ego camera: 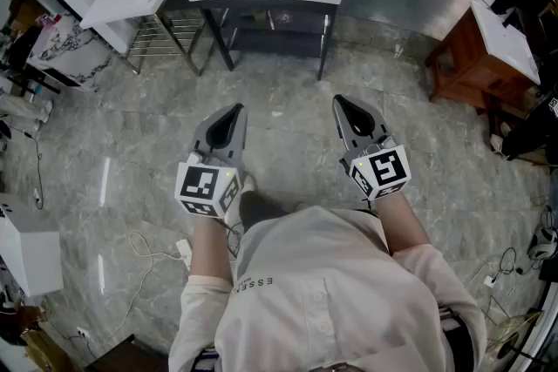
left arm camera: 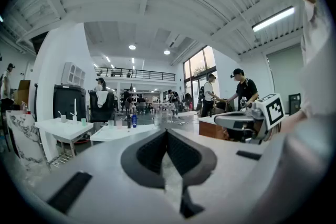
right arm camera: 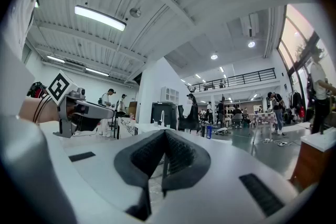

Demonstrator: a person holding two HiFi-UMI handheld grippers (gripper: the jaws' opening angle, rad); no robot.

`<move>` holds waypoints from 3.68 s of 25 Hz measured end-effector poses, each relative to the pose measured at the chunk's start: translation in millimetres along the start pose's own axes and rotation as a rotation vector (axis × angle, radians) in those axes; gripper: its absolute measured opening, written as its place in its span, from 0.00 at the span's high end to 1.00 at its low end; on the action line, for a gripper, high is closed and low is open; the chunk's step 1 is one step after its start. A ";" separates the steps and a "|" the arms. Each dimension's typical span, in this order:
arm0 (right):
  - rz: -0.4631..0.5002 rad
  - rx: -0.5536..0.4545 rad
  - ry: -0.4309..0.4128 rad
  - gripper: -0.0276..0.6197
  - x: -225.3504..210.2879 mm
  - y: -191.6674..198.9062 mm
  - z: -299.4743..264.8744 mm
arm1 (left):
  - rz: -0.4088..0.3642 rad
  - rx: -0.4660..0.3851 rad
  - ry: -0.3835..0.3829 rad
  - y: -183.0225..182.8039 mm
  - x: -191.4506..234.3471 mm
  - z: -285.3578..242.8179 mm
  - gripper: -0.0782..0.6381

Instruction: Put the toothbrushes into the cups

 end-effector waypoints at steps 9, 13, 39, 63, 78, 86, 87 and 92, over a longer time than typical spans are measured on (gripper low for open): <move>-0.023 0.000 0.008 0.93 -8.2 5.5 2.5 | -0.007 -0.043 -0.015 -7.7 -1.7 -5.7 0.89; -0.048 0.009 0.004 0.93 -13.1 9.4 2.7 | 0.010 -0.037 -0.012 -7.2 -1.7 -11.0 0.89; -0.128 0.200 0.067 0.70 -120.7 73.3 -101.6 | 0.042 0.084 0.128 17.0 42.0 -175.3 0.89; -0.174 0.383 0.195 0.70 -295.3 138.7 -400.8 | 0.049 0.149 0.281 -19.9 246.5 -474.6 0.89; -0.246 0.590 0.157 0.70 -443.2 249.1 -522.0 | 0.078 0.196 0.260 -20.8 292.0 -660.1 0.89; -0.300 0.737 0.152 0.70 -494.4 320.0 -560.5 | 0.059 0.222 0.271 -5.6 302.0 -734.2 0.89; -0.310 0.759 0.156 0.70 -498.2 328.7 -564.3 | 0.059 0.231 0.270 -2.4 304.6 -739.7 0.89; -0.371 0.867 0.177 0.70 -513.8 368.4 -576.3 | 0.059 0.271 0.267 13.4 310.6 -760.3 0.89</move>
Point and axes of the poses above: the fingertips, and each gripper's own axes: z backward along the fingers, x to its left, y out of its underside, the point moved 1 cm from there along z, backward along the fingers, and after that the axes turned 5 degrees about z, right-handed, at the moved point
